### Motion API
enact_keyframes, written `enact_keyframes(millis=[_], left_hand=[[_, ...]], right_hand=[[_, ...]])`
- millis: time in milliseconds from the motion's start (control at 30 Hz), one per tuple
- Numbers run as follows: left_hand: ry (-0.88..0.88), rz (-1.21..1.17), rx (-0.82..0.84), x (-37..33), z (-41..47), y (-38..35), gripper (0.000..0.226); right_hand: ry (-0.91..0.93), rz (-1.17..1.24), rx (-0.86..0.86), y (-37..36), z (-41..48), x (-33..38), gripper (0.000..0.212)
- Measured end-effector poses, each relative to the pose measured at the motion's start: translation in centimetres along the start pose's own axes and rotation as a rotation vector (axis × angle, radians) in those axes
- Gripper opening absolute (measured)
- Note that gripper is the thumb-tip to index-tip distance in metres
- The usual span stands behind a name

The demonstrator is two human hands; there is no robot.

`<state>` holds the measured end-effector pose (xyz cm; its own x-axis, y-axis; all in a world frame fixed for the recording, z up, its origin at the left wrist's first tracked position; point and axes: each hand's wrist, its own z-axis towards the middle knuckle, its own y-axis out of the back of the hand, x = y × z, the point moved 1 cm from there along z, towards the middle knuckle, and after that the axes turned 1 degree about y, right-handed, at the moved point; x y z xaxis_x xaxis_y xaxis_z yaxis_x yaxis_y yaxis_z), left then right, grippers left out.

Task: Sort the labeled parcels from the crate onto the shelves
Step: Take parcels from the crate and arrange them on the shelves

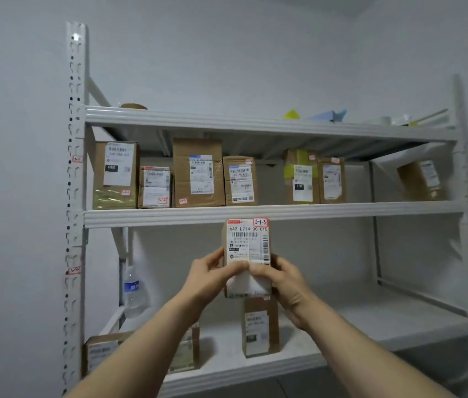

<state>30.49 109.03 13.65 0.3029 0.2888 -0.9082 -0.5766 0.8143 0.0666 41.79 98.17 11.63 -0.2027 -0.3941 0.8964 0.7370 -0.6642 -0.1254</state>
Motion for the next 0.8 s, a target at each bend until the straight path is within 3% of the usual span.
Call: enact_keyframes(millis=[133, 367, 433, 600, 667, 800], left_hand=[[-0.105, 0.018, -0.043, -1.3, 5.9, -3.8, 0.037], [-0.197, 0.066, -0.091, -2.3, 15.4, -10.2, 0.043], [-0.236, 0.097, -0.093, -2.6, 17.4, -11.5, 0.038], [-0.262, 0.119, -0.113, -3.2, 21.4, -13.2, 0.04], [-0.279, 0.139, -0.102, -3.3, 22.6, -13.5, 0.041], [-0.347, 0.29, -0.099, -3.0, 25.1, -12.1, 0.041]], right_hand=[[0.118, -0.079, -0.007, 4.3, 5.9, 2.1, 0.024], [0.284, -0.116, -0.065, 11.6, 13.8, 4.5, 0.031], [0.334, -0.249, -0.086, 12.8, 15.4, 4.9, 0.046], [0.398, -0.56, -0.272, 13.5, 19.6, 4.8, 0.128], [0.428, -0.6, -0.372, 13.6, 21.2, 4.6, 0.133], [0.419, -0.541, -0.502, 13.5, 24.6, 4.6, 0.122]])
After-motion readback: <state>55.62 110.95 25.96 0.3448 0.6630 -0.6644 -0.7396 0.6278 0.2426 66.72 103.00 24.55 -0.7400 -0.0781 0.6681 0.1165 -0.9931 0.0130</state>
